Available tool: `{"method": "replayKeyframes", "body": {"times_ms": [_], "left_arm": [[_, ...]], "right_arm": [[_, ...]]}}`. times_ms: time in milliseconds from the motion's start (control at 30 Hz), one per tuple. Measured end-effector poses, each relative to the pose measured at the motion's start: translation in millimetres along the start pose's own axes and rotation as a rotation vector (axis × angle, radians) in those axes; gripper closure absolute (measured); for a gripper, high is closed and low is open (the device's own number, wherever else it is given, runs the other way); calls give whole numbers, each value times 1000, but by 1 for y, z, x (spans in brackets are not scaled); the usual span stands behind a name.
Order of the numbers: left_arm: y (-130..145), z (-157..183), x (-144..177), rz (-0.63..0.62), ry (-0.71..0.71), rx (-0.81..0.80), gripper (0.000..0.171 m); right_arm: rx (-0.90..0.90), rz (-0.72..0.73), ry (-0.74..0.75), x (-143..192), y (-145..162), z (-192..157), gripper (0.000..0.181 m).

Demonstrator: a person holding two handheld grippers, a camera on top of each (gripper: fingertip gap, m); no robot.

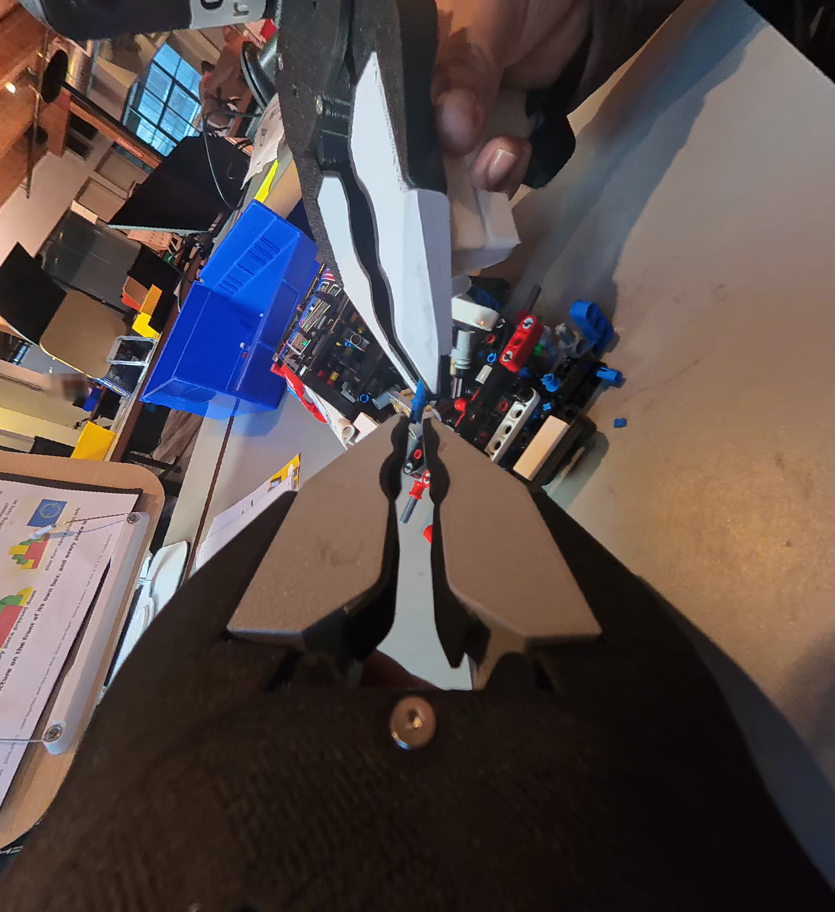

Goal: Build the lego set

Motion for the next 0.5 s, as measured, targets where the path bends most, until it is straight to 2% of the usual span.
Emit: {"method": "replayKeyframes", "body": {"times_ms": [133,200,367,433,500], "left_arm": [[-2,1,-1,14,-3,-2,163],[-2,1,-1,7,-8,-13,169],[-1,-1,-1,2,12,-5,170],[0,-4,-1,-11,23,38,170],[3,-8,0,-30,8,69,170]], "right_arm": [[-17,21,-19,1,-2,-1,177],[-13,11,-20,0,-1,-1,176],[1,17,-8,0,-2,-1,176],[24,10,23,2,-3,-1,174],[74,-17,115,5,-5,2,169]]}}
Point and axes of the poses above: each gripper's, where its closed fingertips meet, x back along the fingers, y out of its underside, z = x × y across the jaws, the point moved 8 cm from there along x, back along the fingers, and after that the axes turned 8 degrees about z, right-handed, at the moved point
